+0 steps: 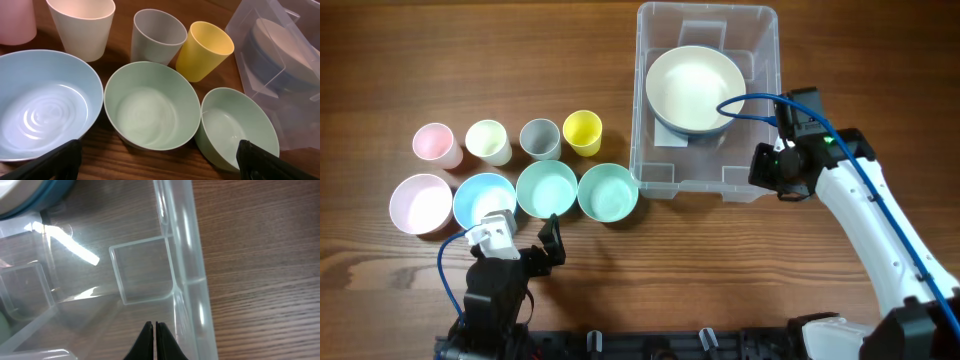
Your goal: Pack container
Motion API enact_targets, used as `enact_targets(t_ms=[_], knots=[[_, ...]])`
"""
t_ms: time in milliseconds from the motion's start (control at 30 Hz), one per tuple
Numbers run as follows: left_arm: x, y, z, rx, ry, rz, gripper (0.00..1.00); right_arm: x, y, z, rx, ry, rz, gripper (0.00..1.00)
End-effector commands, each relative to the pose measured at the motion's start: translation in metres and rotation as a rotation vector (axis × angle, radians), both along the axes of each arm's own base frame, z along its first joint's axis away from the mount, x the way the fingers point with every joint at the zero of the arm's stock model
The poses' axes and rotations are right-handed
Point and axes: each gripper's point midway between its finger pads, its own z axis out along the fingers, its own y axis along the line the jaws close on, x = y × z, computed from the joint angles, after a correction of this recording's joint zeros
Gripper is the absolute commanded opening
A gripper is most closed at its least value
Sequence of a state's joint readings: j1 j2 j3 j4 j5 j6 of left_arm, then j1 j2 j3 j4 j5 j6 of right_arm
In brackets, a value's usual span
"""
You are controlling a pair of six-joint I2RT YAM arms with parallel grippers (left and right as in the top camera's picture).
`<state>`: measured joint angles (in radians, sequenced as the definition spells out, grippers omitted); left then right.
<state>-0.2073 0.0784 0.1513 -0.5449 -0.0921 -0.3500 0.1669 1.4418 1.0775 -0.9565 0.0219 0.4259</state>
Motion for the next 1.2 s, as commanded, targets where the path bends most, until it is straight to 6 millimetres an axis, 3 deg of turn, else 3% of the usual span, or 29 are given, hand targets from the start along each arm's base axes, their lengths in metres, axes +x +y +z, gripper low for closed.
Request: enact_targets(t_ms=[0,100,200,267,300,500,633,733,867,933,1033,1167], knots=[[0.001,0.003,0.000,0.005,-0.007,0.015,1.00,-0.018,-0.020,0.024,-0.074,-0.052,-0.055,0.05],[0.001,0.003,0.000,0.005,-0.007,0.015,1.00,-0.028,-0.030,0.032,-0.110,-0.059,-0.087,0.04],[0.001,0.003,0.000,0.005,-0.007,0.015,1.00,-0.014,-0.017,0.035,-0.051,-0.113,-0.045,0.07],[0.001,0.003,0.000,0.005,-0.007,0.015,1.00,-0.006,-0.021,0.039,-0.072,-0.148,-0.059,0.35],[0.001,0.003,0.000,0.005,-0.007,0.015,1.00,-0.003,-0.024,0.040,-0.087,-0.164,-0.066,0.54],[0.001,0.003,0.000,0.004,-0.007,0.015,1.00,0.009,-0.026,0.040,-0.091,-0.194,-0.080,0.59],[0.001,0.003,0.000,0.004,-0.007,0.015,1.00,0.008,-0.024,0.014,-0.085,-0.116,-0.093,0.57],[0.001,0.003,0.000,0.004,-0.007,0.015,1.00,0.008,-0.024,-0.002,-0.086,-0.068,-0.119,0.43],[0.001,0.003,0.000,0.005,-0.007,0.015,1.00,-0.001,-0.029,-0.005,-0.097,-0.028,-0.134,0.24],[0.001,0.003,0.000,0.005,-0.007,0.015,1.00,-0.013,-0.045,-0.007,-0.158,0.012,-0.206,0.17],[0.001,0.003,0.000,0.004,-0.007,0.015,1.00,-0.022,-0.065,-0.005,-0.240,0.041,-0.231,0.11],[0.001,0.003,0.000,0.005,-0.007,0.015,1.00,-0.022,-0.070,-0.005,-0.256,0.049,-0.196,0.06]])
